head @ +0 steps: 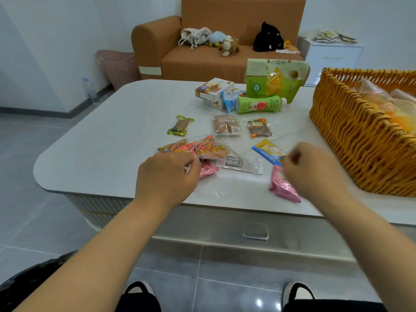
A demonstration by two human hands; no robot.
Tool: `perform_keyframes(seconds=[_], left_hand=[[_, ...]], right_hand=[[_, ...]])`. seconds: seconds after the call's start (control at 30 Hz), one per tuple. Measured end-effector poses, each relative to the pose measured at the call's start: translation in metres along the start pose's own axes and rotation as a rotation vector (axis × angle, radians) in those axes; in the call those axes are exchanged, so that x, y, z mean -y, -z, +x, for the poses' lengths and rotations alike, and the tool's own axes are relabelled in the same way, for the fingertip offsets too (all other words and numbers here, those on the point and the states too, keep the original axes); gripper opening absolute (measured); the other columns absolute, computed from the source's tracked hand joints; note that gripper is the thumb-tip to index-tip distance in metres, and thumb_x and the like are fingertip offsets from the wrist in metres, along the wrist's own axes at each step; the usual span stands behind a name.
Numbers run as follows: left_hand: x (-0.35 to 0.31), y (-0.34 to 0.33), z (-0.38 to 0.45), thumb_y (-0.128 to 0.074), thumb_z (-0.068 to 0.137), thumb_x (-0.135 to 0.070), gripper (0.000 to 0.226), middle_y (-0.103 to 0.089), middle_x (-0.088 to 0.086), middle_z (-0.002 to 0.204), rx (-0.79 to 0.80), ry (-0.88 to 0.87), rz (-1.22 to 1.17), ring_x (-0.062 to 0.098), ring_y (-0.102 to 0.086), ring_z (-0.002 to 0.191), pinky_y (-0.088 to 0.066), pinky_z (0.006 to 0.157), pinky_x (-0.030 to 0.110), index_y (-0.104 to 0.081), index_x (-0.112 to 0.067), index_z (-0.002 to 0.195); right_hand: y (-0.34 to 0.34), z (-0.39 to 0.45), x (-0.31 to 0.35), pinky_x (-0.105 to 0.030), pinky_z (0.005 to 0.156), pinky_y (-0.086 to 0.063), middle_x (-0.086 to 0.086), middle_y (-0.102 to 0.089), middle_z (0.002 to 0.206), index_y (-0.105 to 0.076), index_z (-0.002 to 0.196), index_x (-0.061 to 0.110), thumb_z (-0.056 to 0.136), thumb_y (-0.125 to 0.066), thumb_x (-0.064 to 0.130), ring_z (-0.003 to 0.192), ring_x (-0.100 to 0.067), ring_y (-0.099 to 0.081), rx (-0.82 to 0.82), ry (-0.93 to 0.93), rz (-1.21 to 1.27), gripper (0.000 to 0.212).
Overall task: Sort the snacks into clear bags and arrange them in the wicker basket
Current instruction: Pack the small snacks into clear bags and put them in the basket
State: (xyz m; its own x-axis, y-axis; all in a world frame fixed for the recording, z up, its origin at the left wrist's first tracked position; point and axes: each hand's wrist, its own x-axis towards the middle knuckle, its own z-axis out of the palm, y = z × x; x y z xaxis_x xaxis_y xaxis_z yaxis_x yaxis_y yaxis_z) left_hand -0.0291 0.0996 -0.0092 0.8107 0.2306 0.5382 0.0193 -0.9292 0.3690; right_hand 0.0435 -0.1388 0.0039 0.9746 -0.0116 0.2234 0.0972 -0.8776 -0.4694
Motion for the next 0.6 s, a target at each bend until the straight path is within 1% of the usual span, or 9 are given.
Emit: perform_keyframes(seconds=[0.07, 0.13, 0.17, 0.23, 0.27, 0.37, 0.47, 0.53, 0.6], left_hand=[[-0.001, 0.002, 0.004, -0.048, 0.083, -0.034, 0.032, -0.053, -0.002, 0.048, -0.009, 0.008, -0.002, 0.029, -0.051, 0.052, -0.04, 0.048, 0.026, -0.07, -0.02, 0.063], [-0.001, 0.004, 0.007, -0.047, 0.084, -0.035, 0.034, -0.054, -0.001, 0.049, -0.001, -0.007, -0.001, 0.027, -0.049, 0.051, -0.035, 0.046, 0.023, -0.071, -0.02, 0.065], [-0.001, 0.004, 0.009, -0.046, 0.084, -0.036, 0.035, -0.056, -0.001, 0.051, 0.004, -0.022, -0.002, 0.026, -0.049, 0.051, -0.033, 0.046, 0.022, -0.073, -0.02, 0.067], [-0.002, 0.006, 0.011, -0.044, 0.085, -0.037, 0.037, -0.062, 0.0, 0.057, 0.025, -0.031, 0.0, 0.025, -0.051, 0.054, -0.036, 0.047, 0.023, -0.075, -0.02, 0.072], [-0.002, 0.007, 0.012, -0.044, 0.087, -0.037, 0.037, -0.062, 0.0, 0.059, 0.044, -0.028, 0.013, 0.026, -0.052, 0.057, -0.037, 0.049, 0.024, -0.074, -0.02, 0.073], [-0.003, 0.009, 0.011, -0.049, 0.09, -0.032, 0.032, -0.055, -0.001, 0.058, 0.086, 0.003, 0.042, 0.025, -0.05, 0.061, -0.035, 0.051, 0.027, -0.064, -0.017, 0.066], [-0.003, 0.006, 0.007, -0.046, 0.083, -0.034, 0.035, -0.06, -0.001, 0.055, 0.076, -0.045, 0.052, 0.024, -0.049, 0.055, -0.034, 0.048, 0.025, -0.069, -0.017, 0.063], [-0.001, 0.007, 0.009, -0.045, 0.082, -0.035, 0.035, -0.061, 0.0, 0.055, 0.067, -0.051, 0.062, 0.023, -0.049, 0.054, -0.035, 0.048, 0.024, -0.07, -0.018, 0.063], [0.0, 0.011, 0.012, -0.047, 0.086, -0.035, 0.034, -0.062, 0.0, 0.059, 0.086, -0.02, 0.073, 0.024, -0.05, 0.058, -0.035, 0.049, 0.025, -0.068, -0.018, 0.065]], right_hand=[[-0.014, -0.039, 0.039, -0.034, 0.061, -0.042, 0.002, -0.057, 0.066, -0.058, 0.071, 0.014, 0.089, -0.059, 0.023, 0.066, -0.02, -0.053, 0.051, 0.282, 0.244, 0.02], [-0.039, -0.053, 0.055, -0.035, 0.059, -0.046, 0.003, -0.056, 0.072, -0.059, 0.076, 0.013, 0.089, -0.057, 0.021, 0.067, -0.018, -0.052, 0.091, 0.583, 0.241, 0.015], [-0.054, -0.047, 0.056, -0.037, 0.062, -0.048, 0.0, -0.059, 0.081, -0.062, 0.084, 0.012, 0.089, -0.057, 0.019, 0.074, -0.02, -0.054, 0.114, 0.665, 0.21, 0.01], [-0.08, -0.028, 0.056, -0.041, 0.068, -0.05, -0.007, -0.061, 0.099, -0.063, 0.101, 0.008, 0.087, -0.059, 0.013, 0.091, -0.026, -0.056, 0.193, 0.717, 0.094, 0.015], [-0.09, -0.019, 0.057, -0.041, 0.067, -0.05, -0.01, -0.06, 0.102, -0.063, 0.104, 0.007, 0.084, -0.061, 0.009, 0.094, -0.03, -0.056, 0.207, 0.75, 0.015, 0.02], [-0.112, -0.003, 0.064, -0.033, 0.057, -0.045, -0.014, -0.061, 0.088, -0.065, 0.092, 0.003, 0.066, -0.067, -0.004, 0.078, -0.034, -0.06, 0.196, 0.903, -0.078, 0.027], [-0.111, 0.007, 0.085, -0.03, 0.05, -0.038, -0.012, -0.059, 0.065, -0.065, 0.073, 0.003, 0.069, -0.055, 0.003, 0.056, -0.032, -0.059, 0.166, 1.013, -0.076, 0.01], [-0.107, 0.012, 0.094, -0.03, 0.054, -0.034, -0.015, -0.065, 0.074, -0.066, 0.08, 0.0, 0.076, -0.058, -0.002, 0.067, -0.034, -0.063, 0.199, 0.954, -0.202, 0.009], [-0.107, 0.011, 0.089, -0.023, 0.048, -0.026, -0.006, -0.068, 0.073, -0.069, 0.081, 0.006, 0.064, -0.073, -0.002, 0.064, -0.028, -0.066, 0.126, 0.951, -0.213, 0.02]])
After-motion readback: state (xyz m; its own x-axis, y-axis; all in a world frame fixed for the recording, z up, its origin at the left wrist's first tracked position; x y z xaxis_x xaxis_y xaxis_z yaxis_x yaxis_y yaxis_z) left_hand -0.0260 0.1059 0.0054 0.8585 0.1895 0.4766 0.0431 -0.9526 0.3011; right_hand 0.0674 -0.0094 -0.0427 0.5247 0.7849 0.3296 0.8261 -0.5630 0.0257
